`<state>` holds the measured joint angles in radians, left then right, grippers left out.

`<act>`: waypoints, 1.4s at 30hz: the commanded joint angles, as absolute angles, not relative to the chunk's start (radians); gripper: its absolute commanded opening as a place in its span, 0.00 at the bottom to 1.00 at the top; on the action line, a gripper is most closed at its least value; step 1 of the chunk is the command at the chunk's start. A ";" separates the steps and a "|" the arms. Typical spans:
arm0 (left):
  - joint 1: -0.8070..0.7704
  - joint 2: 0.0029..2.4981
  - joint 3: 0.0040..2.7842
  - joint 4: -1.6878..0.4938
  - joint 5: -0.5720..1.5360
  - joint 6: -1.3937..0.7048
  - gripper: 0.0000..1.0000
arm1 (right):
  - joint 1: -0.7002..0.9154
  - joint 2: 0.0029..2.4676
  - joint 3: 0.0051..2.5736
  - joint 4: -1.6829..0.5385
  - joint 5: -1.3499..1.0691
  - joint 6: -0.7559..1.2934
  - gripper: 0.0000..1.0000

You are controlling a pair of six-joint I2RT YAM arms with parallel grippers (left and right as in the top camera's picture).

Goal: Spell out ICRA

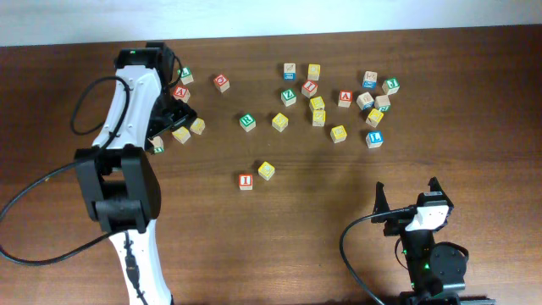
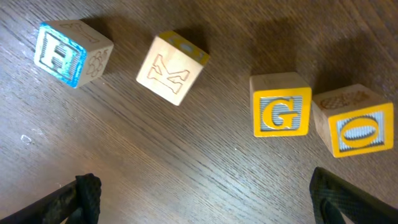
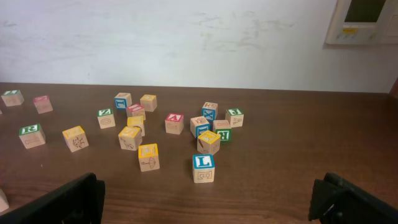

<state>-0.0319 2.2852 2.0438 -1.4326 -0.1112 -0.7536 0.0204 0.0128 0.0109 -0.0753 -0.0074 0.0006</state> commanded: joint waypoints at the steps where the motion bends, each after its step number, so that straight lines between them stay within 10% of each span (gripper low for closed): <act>1: -0.030 2.261 2.041 -1.441 -0.118 -0.762 1.00 | 0.026 0.007 0.006 -0.081 -0.003 0.004 0.98; 8: -0.030 2.261 2.041 -1.453 -0.113 -0.762 0.99 | 0.026 0.007 0.006 -0.071 -0.021 0.006 0.98; 13: -0.030 2.261 2.041 -1.510 -0.113 -0.762 0.99 | 0.026 0.007 0.006 0.116 -0.603 0.244 0.98; 21: -0.030 2.261 2.041 -1.508 -0.113 -0.762 0.99 | 0.026 0.052 0.143 0.495 -0.530 0.260 0.98; 33: -0.030 2.261 2.041 -1.508 -0.113 -0.762 0.99 | 0.041 1.055 1.190 -0.458 -0.830 0.007 0.98; 42: -0.030 2.261 2.041 -1.508 -0.113 -0.762 0.99 | 0.356 1.539 1.510 -0.851 -0.477 -0.180 0.98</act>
<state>-0.0322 2.2852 2.0399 -1.5070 -0.1085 -0.7536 0.2958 1.4441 1.4696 -0.8234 -0.5999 -0.1387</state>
